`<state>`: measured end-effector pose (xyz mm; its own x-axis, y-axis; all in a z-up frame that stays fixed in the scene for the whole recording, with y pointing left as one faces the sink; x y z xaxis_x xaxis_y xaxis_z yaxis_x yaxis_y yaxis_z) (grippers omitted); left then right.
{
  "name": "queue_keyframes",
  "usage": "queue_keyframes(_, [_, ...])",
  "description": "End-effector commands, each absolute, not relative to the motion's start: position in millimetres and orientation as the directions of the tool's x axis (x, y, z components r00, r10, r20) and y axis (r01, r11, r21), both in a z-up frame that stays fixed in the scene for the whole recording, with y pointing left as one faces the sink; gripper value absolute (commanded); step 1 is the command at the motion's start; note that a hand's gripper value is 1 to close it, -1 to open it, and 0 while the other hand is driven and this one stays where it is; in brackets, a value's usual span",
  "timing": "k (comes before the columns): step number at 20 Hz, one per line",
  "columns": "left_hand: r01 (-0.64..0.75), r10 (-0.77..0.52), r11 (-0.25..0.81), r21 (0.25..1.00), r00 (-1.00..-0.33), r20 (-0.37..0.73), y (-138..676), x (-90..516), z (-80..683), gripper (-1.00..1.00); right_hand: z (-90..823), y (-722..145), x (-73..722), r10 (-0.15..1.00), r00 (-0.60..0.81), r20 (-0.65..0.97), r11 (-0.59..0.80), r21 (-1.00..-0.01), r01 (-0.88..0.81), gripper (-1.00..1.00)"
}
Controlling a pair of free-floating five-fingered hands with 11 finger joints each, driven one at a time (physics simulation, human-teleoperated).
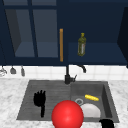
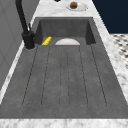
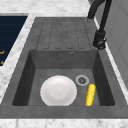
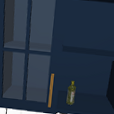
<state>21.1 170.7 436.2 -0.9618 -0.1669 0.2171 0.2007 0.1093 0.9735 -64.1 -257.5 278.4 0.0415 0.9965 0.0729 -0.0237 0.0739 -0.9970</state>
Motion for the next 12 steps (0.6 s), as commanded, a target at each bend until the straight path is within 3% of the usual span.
queue_keyframes(1, [0.137,-0.074,0.035,0.99,-0.987,0.139,170.7,21.1,447.3,-1.0,278.4,-257.5,-64.1,0.996,0.041,0.073,0.074,-0.997,-0.024,0.0])
queue_keyframes(12, [0.07,-0.077,0.022,0.997,-0.994,0.072,171.1,21.7,475.2,-1.0,278.4,-257.5,-64.1,0.996,0.041,0.073,0.074,-0.997,-0.024,0.0])
